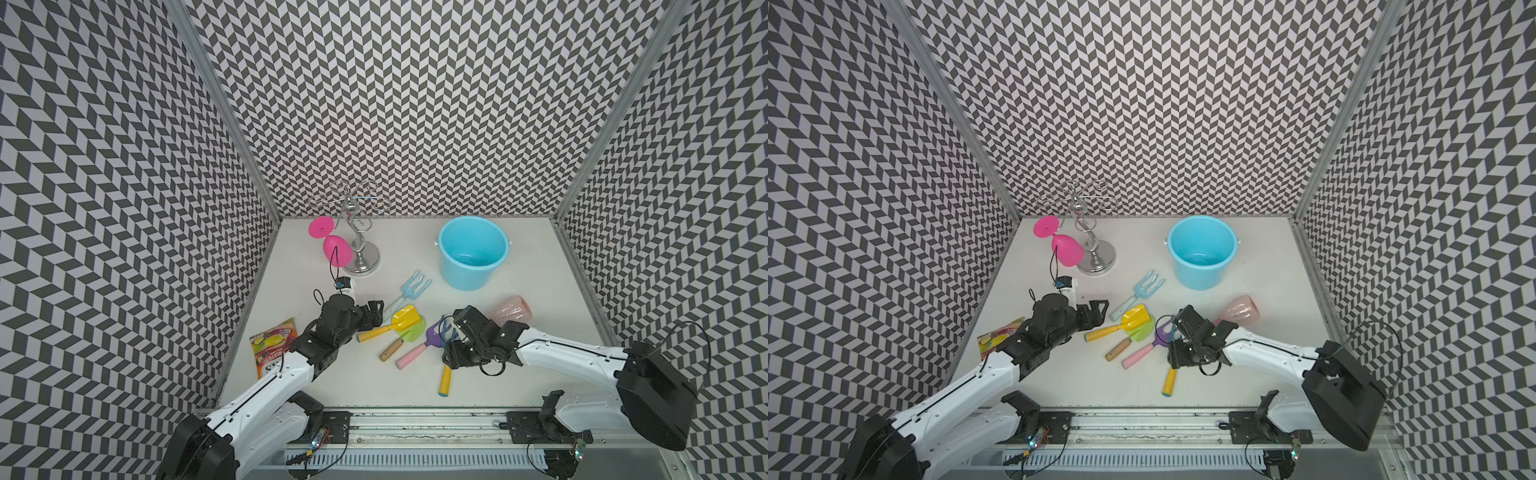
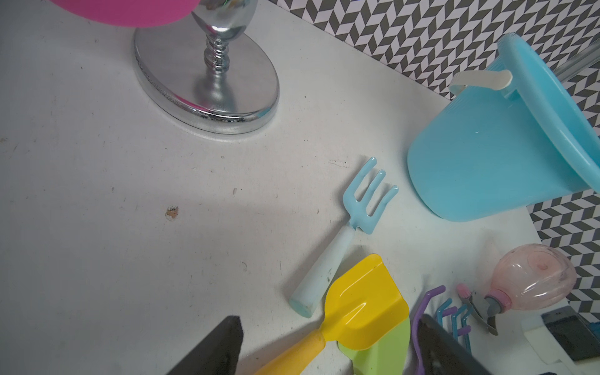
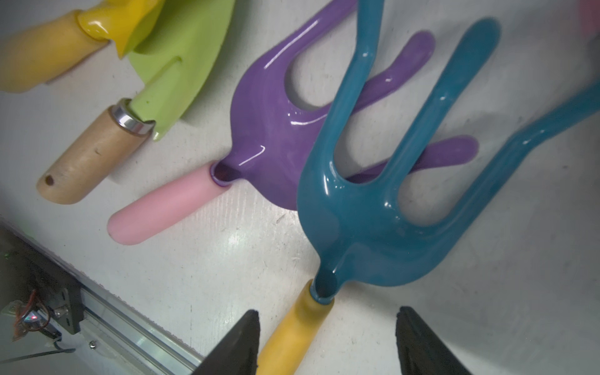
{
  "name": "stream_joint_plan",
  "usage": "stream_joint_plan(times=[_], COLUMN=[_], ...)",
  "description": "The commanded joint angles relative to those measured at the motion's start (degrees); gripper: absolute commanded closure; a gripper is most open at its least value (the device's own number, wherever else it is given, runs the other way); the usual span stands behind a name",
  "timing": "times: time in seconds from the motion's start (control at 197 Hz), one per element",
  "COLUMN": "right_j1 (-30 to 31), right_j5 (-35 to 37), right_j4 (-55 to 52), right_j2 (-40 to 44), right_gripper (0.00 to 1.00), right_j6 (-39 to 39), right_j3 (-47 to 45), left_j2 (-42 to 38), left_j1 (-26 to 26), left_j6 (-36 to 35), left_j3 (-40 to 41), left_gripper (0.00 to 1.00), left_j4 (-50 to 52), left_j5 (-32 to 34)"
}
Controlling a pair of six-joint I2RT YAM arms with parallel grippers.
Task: Organize the gardening tools
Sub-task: Pick up the gardening tool from the center of the board.
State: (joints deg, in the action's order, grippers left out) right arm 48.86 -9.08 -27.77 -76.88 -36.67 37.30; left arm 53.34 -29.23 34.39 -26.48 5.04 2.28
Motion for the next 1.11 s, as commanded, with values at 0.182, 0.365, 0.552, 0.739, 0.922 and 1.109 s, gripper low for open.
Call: stream_joint_plan(times=[0.182,0.365,0.552,0.739,0.922,1.109], right_j1=[1.15,1.32,1.32,1.32,1.15,0.56], right_j5=[0.87,3.14,5.7,9.91,11.86,13.69], right_j4=[2.14,1.38,2.26,1.95,1.62,0.75], right_j2=[-4.43,-6.97,-10.24,-16.18,-18.19,-13.6], right_gripper=[0.43,0.58,0.69,0.76,0.82,0.87], right_j6=[-0.6,0.18,1.65,4.53,6.16,6.79], right_j3=[0.46,1.69,3.91,9.53,11.85,12.01], left_j2=[-1.09,-0.54,-0.08,0.45,-0.06,-0.31], left_j1=[-0.19,-0.12,-0.19,-0.12,-0.13,-0.13], left_j6=[0.32,0.48,0.85,1.01,0.9,0.35], left_j3=[-0.11,-0.21,-0.14,-0.48,-0.76,-1.37], left_gripper=[0.14,0.14,0.14,0.14,0.13,0.13], left_j4=[1.21,0.68,0.07,-0.13,0.61,0.79], left_j5=[-0.08,0.02,0.19,0.34,0.99,1.98])
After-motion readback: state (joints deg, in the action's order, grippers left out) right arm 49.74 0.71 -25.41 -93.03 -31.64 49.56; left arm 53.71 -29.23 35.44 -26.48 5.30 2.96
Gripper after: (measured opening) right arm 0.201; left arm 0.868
